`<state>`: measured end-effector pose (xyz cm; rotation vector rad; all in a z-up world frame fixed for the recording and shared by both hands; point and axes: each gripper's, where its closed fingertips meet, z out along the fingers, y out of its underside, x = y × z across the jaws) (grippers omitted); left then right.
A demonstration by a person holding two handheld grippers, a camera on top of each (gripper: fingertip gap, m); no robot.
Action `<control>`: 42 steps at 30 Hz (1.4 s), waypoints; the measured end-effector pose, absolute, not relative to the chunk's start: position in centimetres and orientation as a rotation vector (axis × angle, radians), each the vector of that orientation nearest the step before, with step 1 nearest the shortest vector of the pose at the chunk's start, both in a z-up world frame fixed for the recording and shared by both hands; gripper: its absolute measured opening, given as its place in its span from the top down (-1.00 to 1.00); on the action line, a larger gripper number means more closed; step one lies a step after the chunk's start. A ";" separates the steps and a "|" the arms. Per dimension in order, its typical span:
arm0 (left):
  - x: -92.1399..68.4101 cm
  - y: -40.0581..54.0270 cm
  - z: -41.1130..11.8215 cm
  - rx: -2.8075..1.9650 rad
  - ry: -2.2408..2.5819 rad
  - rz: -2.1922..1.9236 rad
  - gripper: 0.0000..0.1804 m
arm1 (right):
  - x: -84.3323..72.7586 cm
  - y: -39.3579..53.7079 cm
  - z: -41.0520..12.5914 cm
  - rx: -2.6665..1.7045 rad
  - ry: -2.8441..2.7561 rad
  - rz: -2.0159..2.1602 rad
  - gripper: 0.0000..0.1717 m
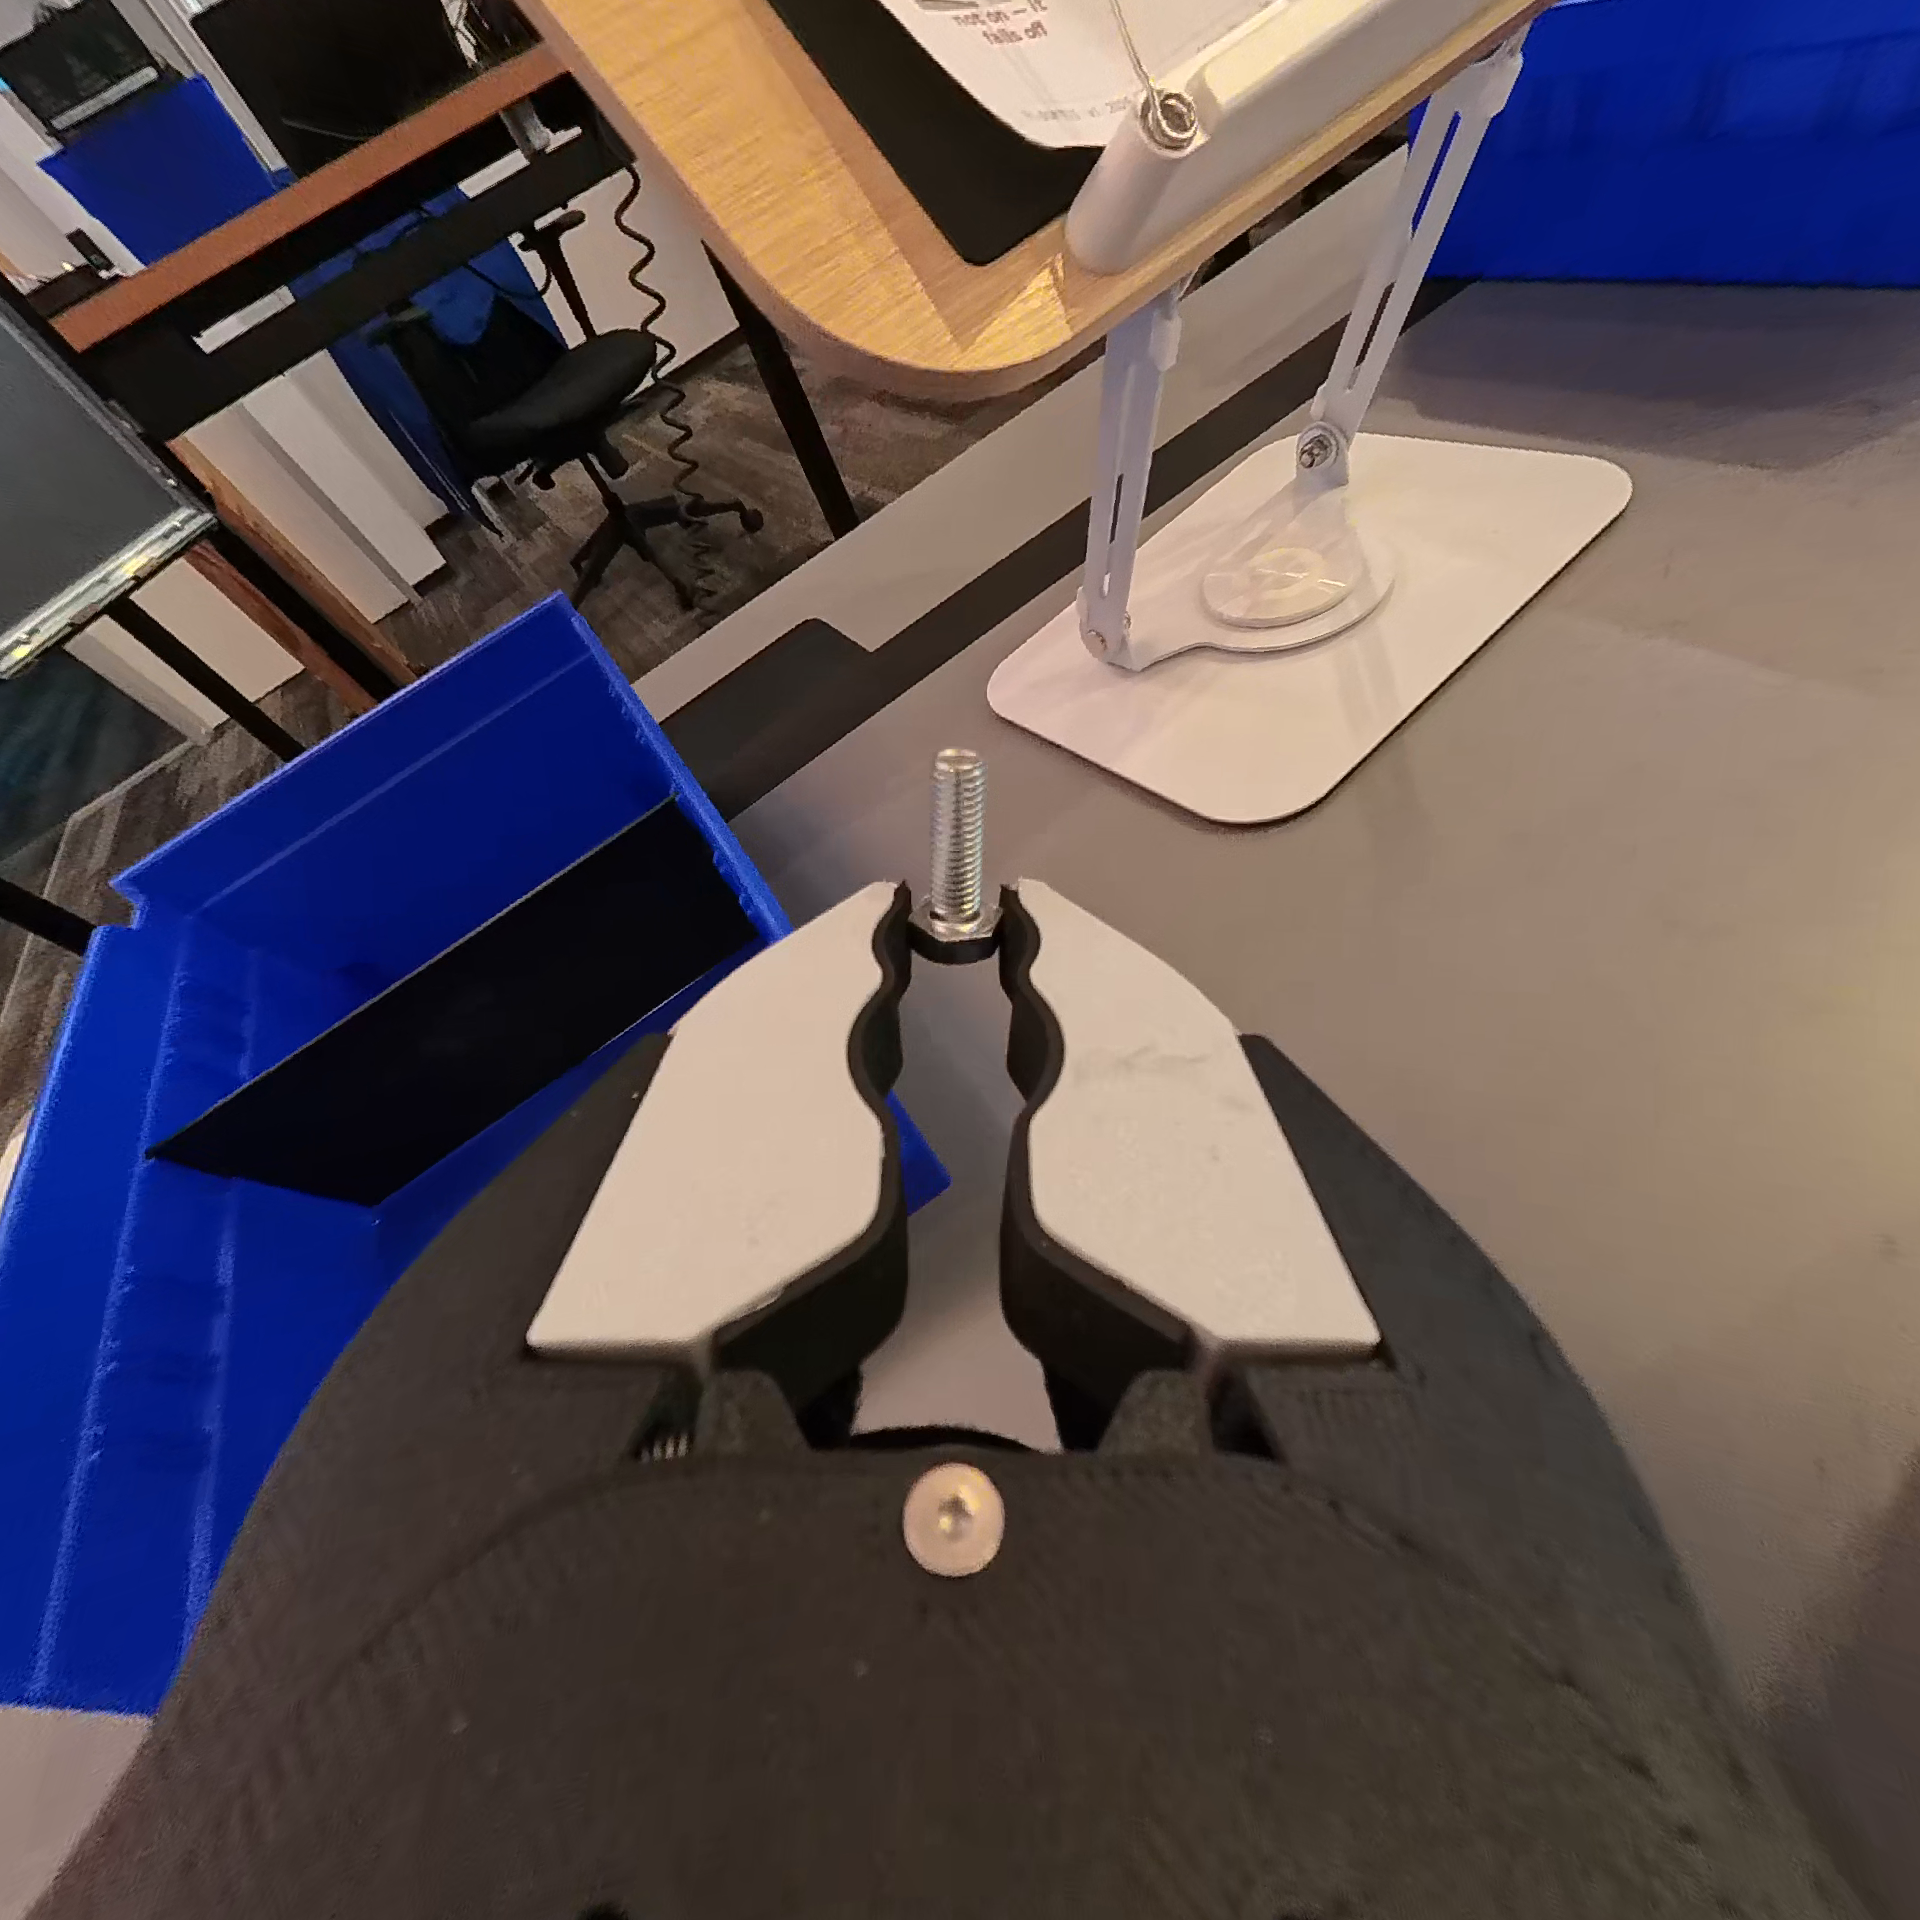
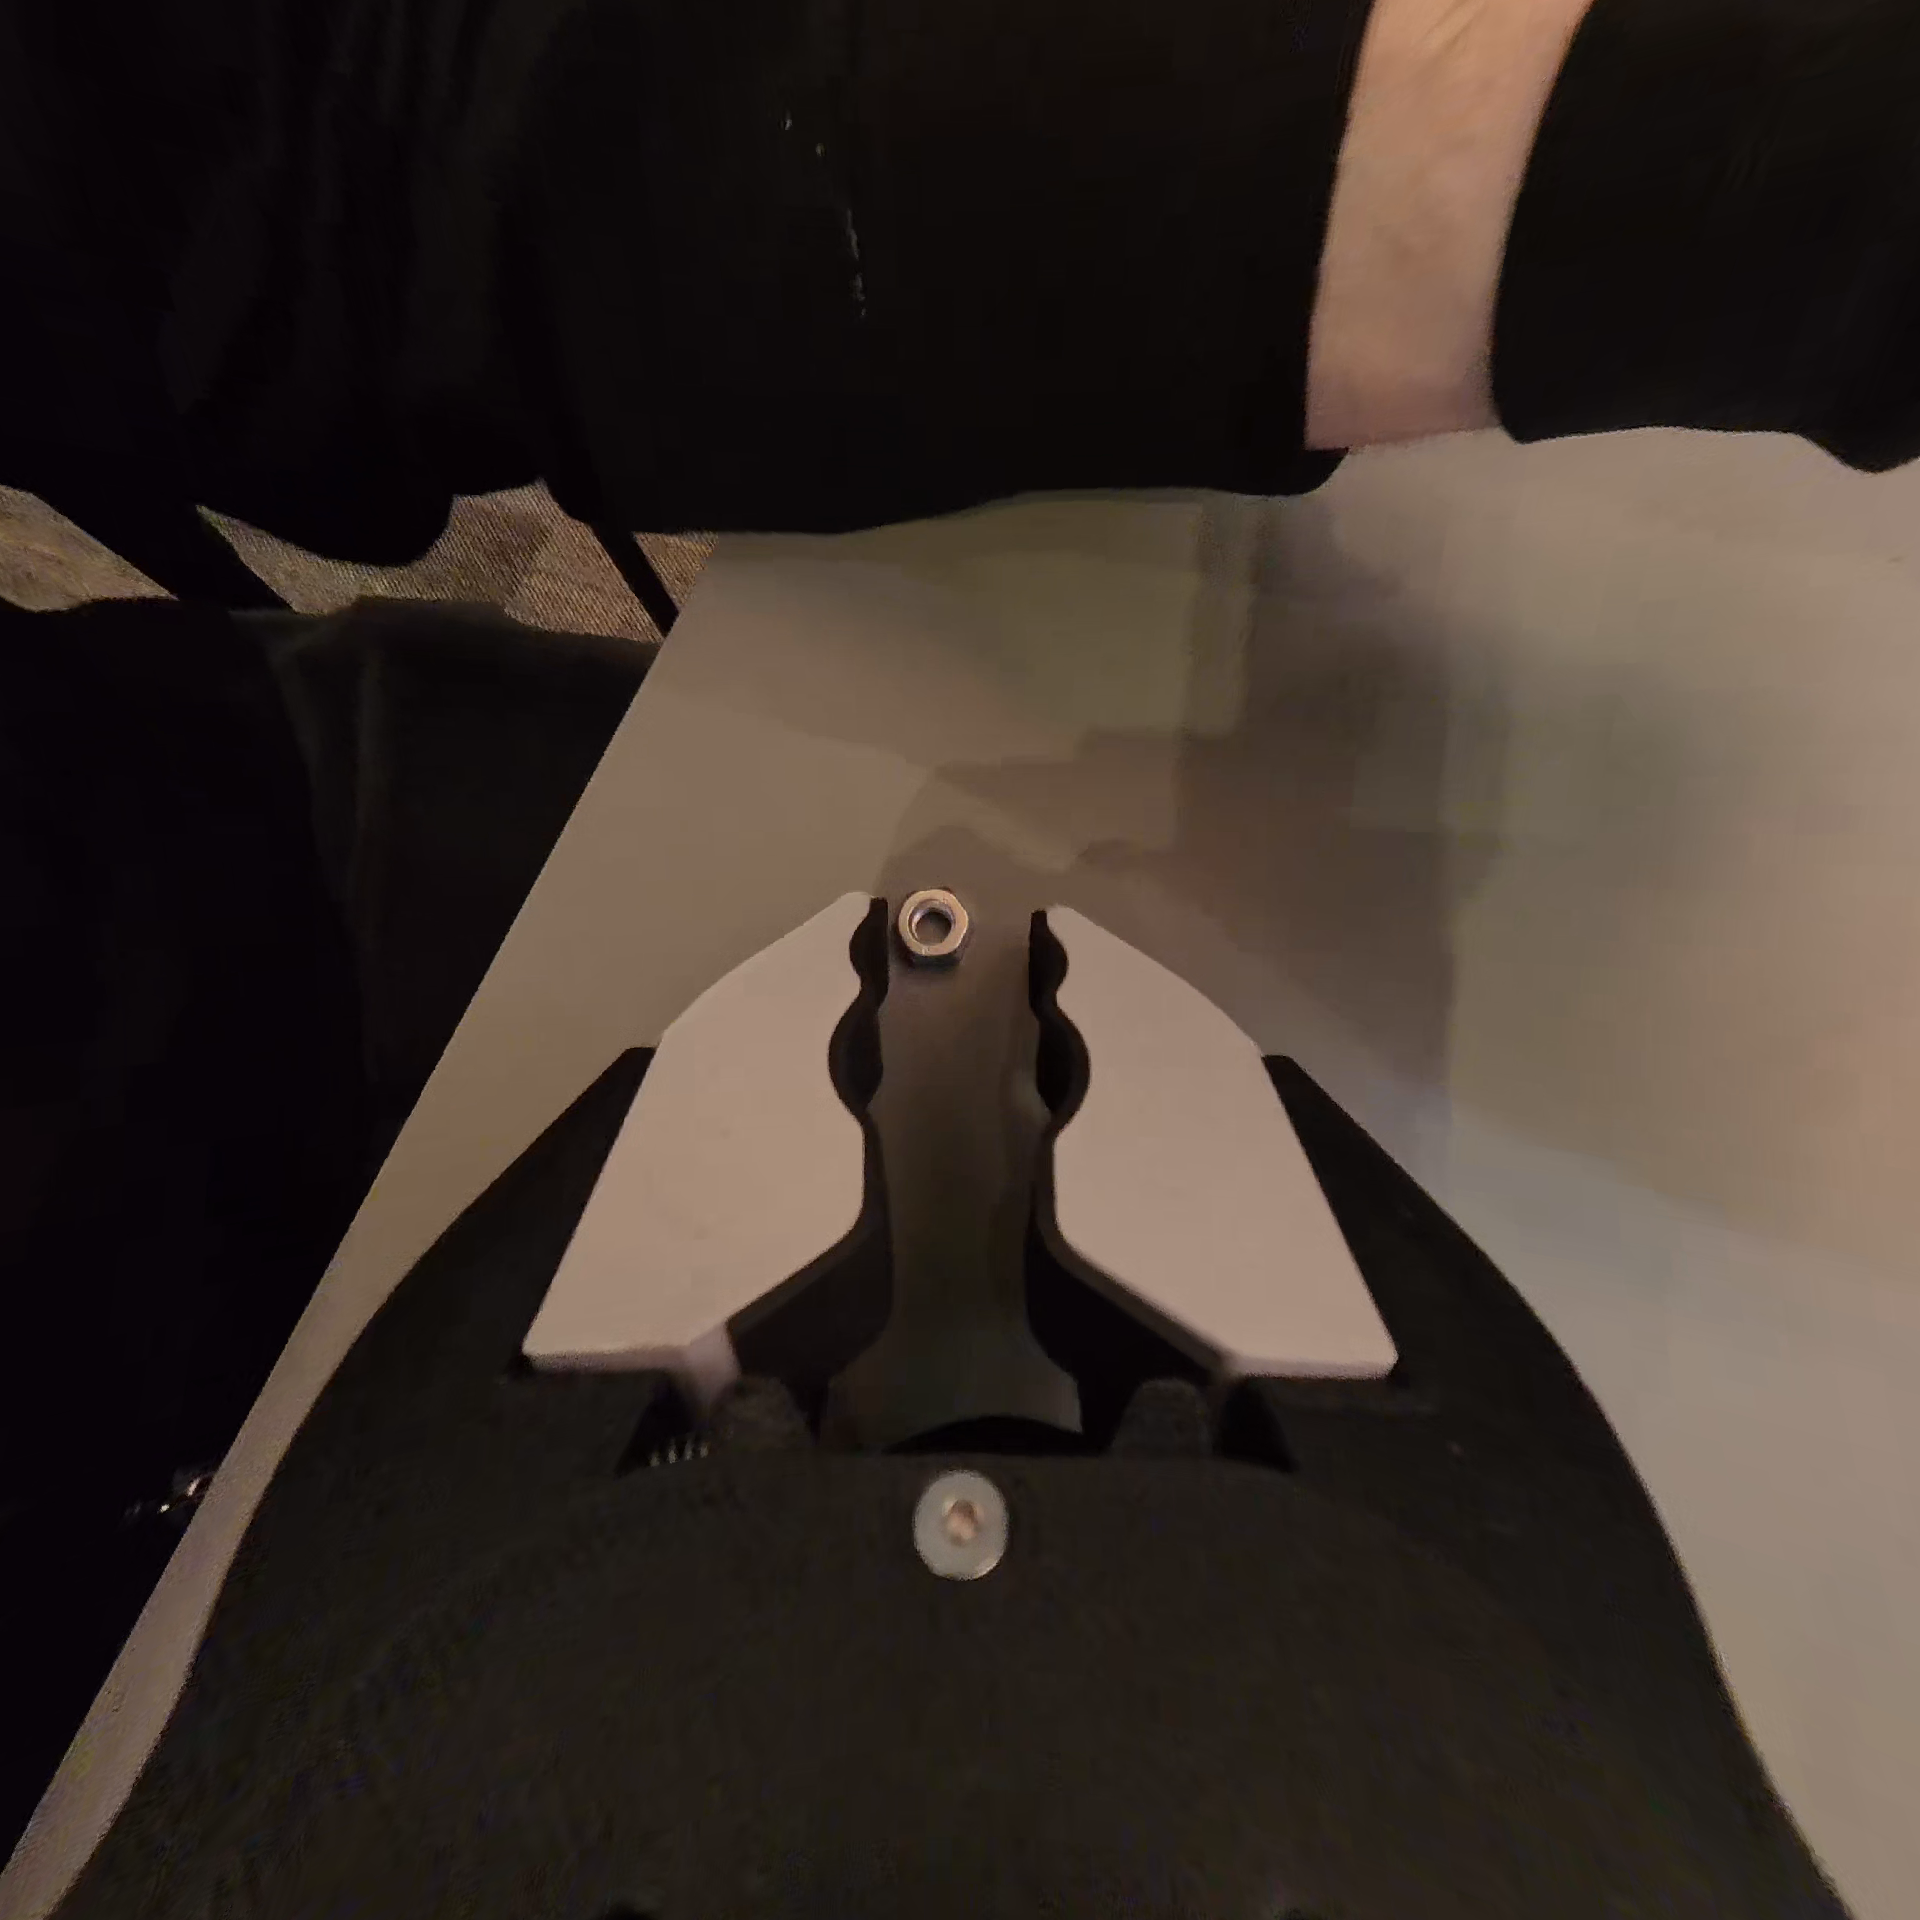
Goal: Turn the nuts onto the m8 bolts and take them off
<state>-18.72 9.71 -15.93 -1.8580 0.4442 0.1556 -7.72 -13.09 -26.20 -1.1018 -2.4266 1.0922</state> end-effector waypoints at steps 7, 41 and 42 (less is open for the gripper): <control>-18.4 9.5 -15.8 -1.851 0.467 0.138 0.83 | -7.8 -13.3 -26.9 -1.128 -2.446 1.023 0.73; -16.7 9.5 -16.2 -1.833 0.485 0.014 0.83 | -7.8 -10.6 -23.3 -1.358 -2.128 1.181 0.85; -16.3 9.5 -16.1 -1.820 0.483 -0.028 0.83 | -7.6 -9.7 -22.5 -1.352 -2.107 1.194 0.85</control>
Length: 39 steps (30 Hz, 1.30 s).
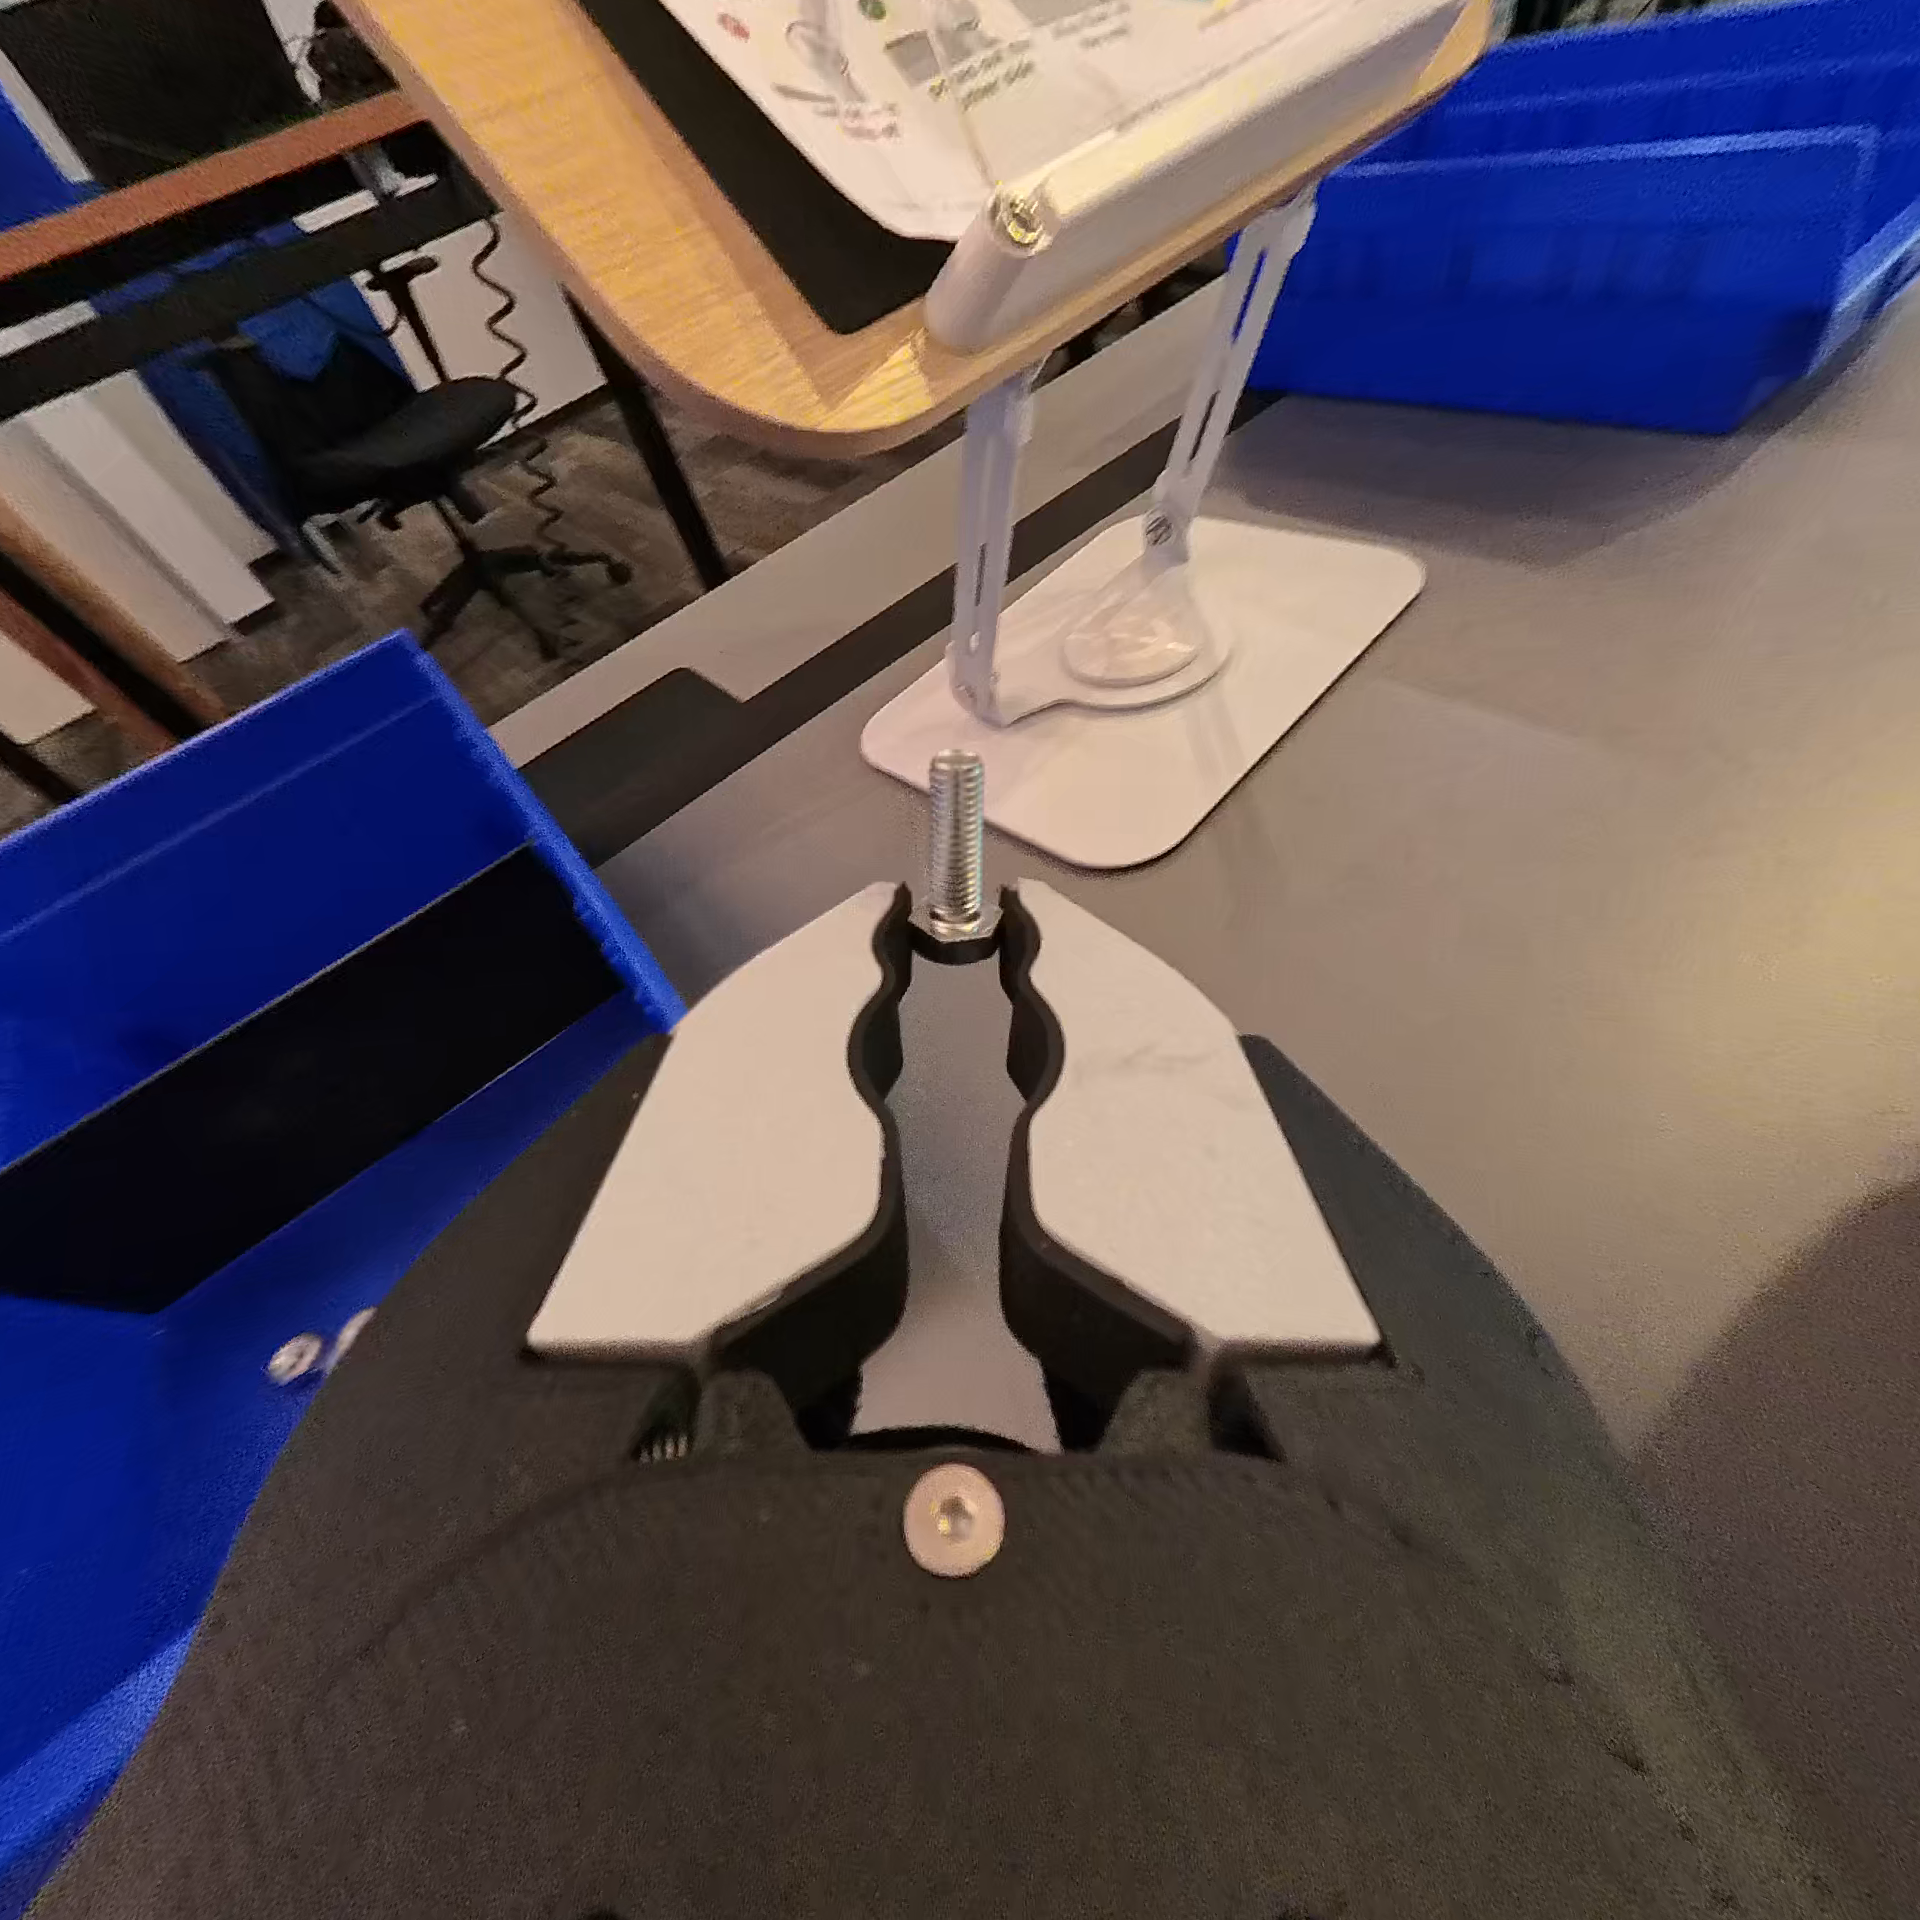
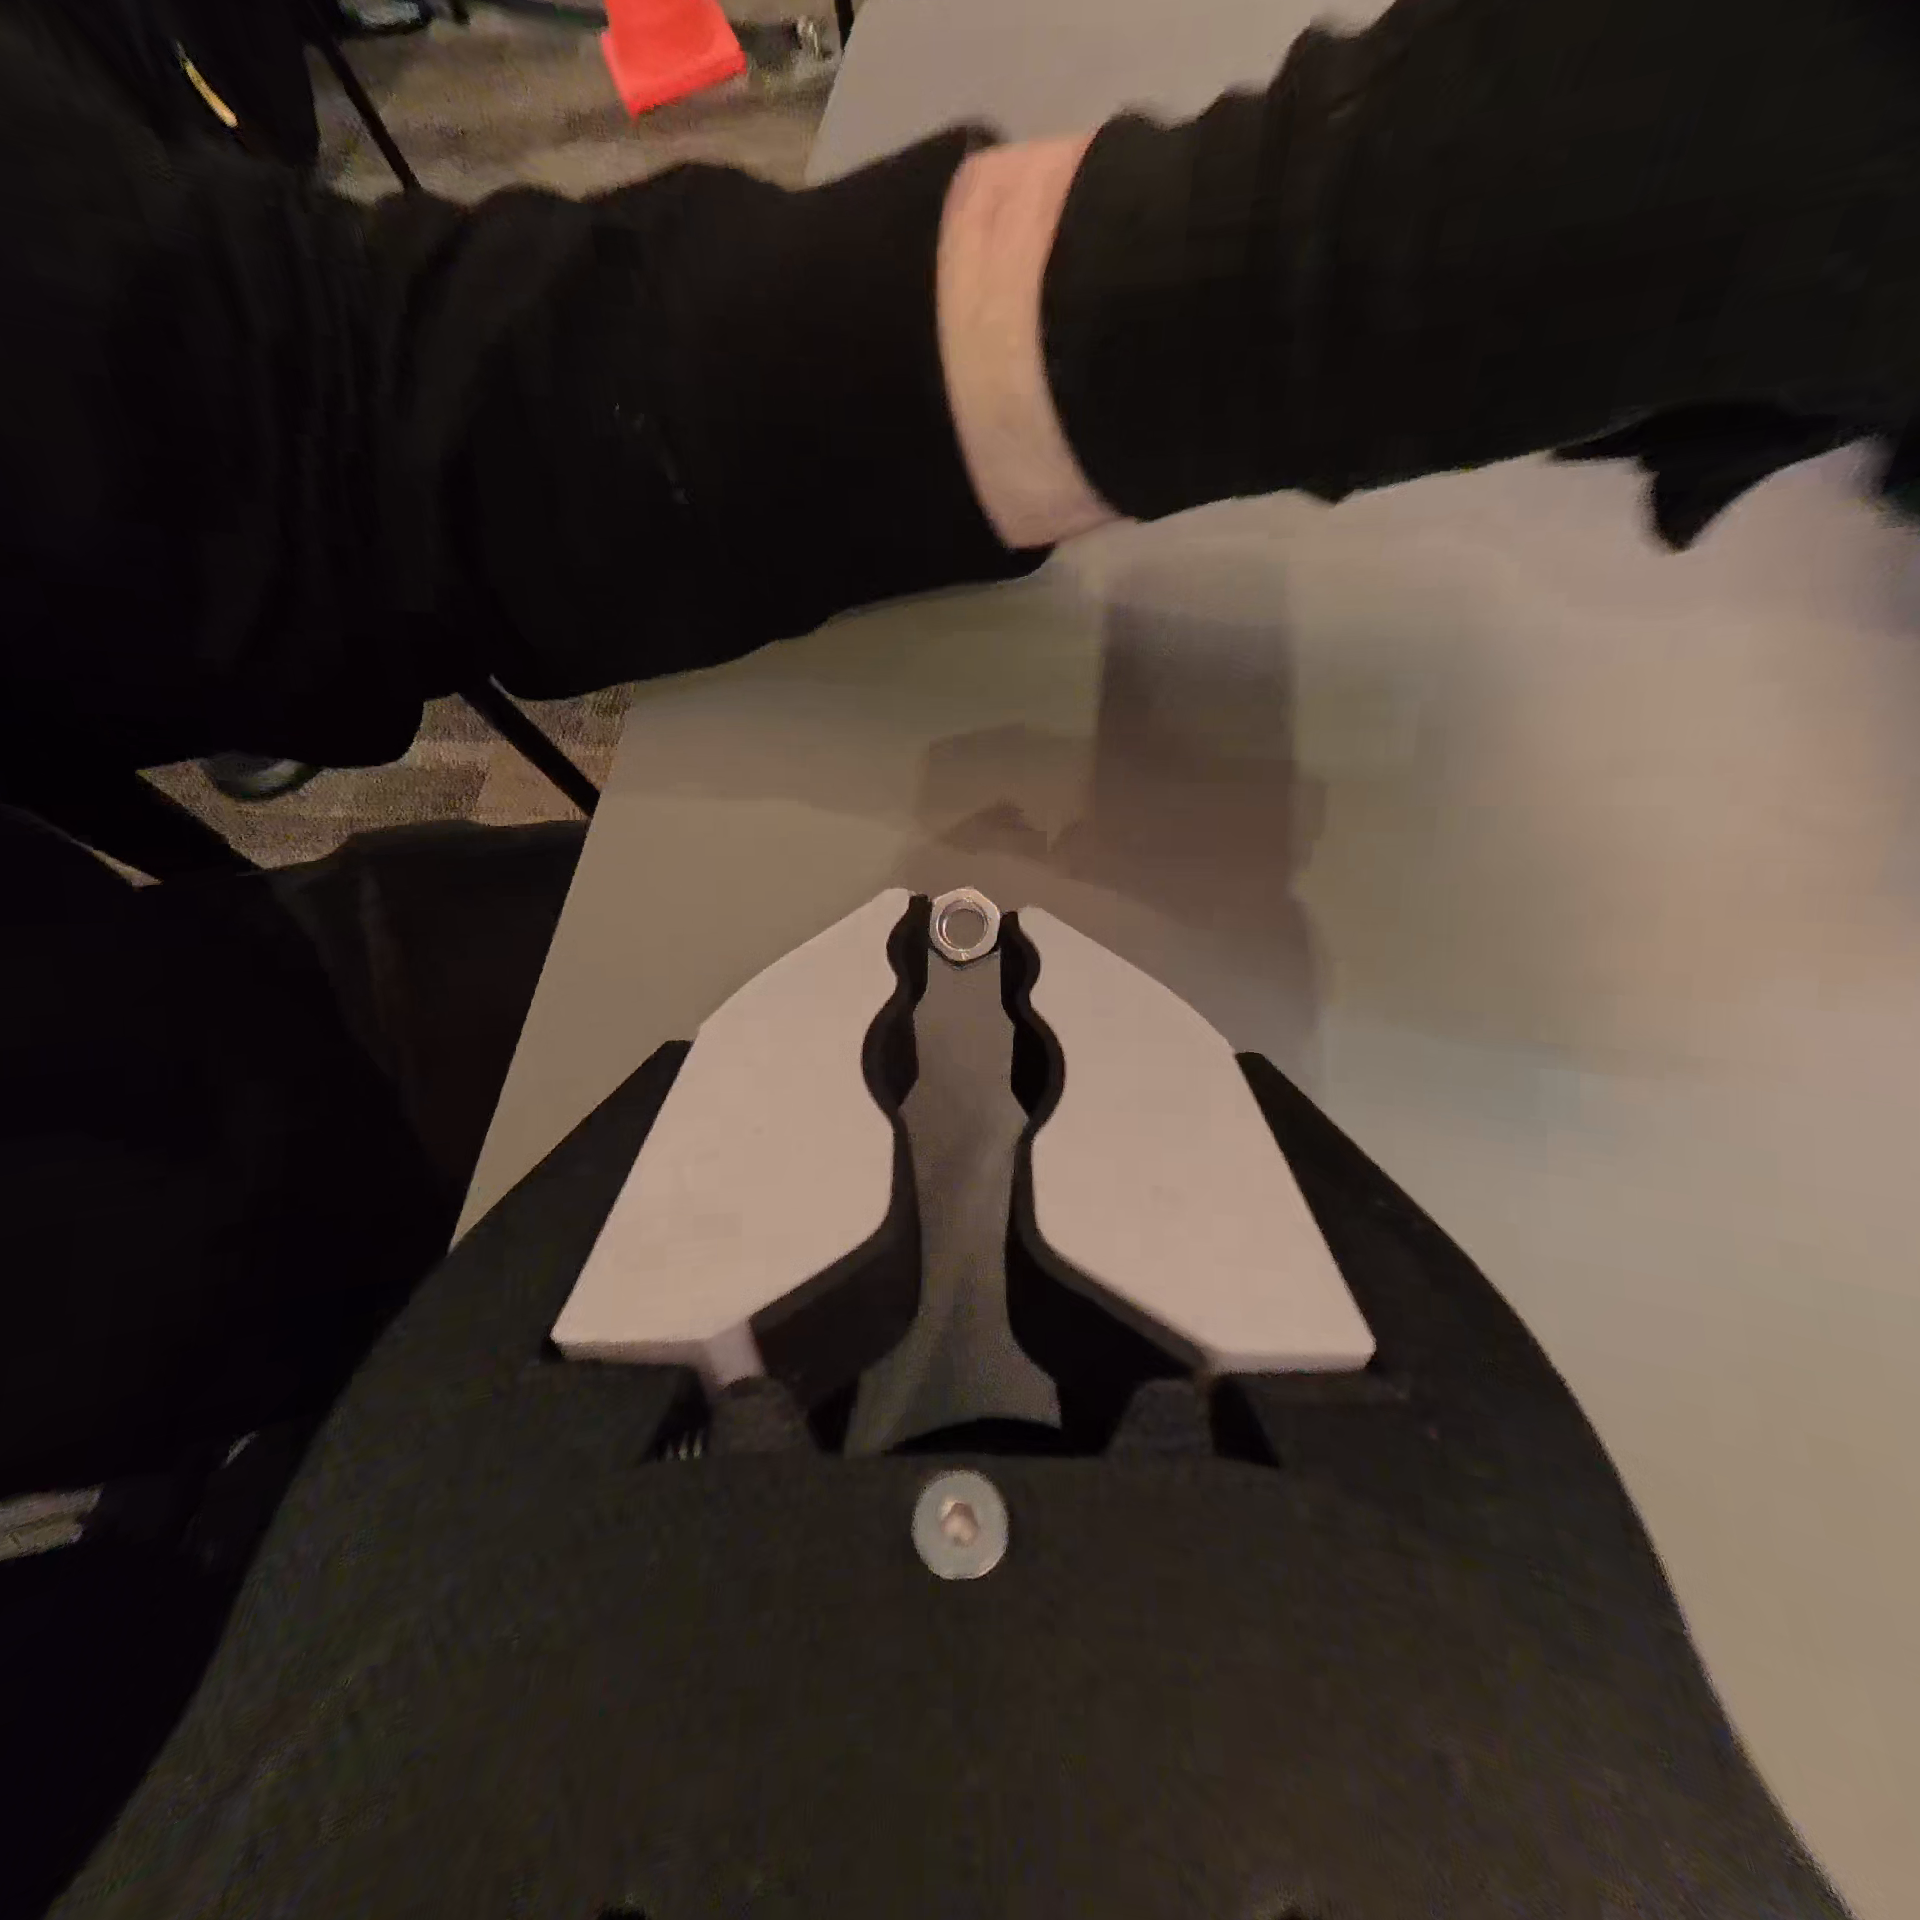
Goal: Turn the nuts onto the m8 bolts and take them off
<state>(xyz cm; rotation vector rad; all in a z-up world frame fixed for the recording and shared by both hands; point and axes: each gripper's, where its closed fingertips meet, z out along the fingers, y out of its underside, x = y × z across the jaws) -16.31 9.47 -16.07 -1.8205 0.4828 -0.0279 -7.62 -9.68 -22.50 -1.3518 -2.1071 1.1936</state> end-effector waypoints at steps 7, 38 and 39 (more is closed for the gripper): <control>-12.8 9.4 -16.3 -1.763 0.491 -0.296 0.83 | -6.3 -1.5 -17.0 -1.340 -1.945 1.211 0.85; -5.7 8.4 -18.0 -1.706 0.816 -0.291 0.83 | -5.9 6.4 -13.3 -1.195 -1.849 1.240 0.85; -5.7 8.4 -18.0 -1.704 0.819 -0.288 0.83 | -5.8 6.4 -13.4 -1.195 -1.851 1.234 0.85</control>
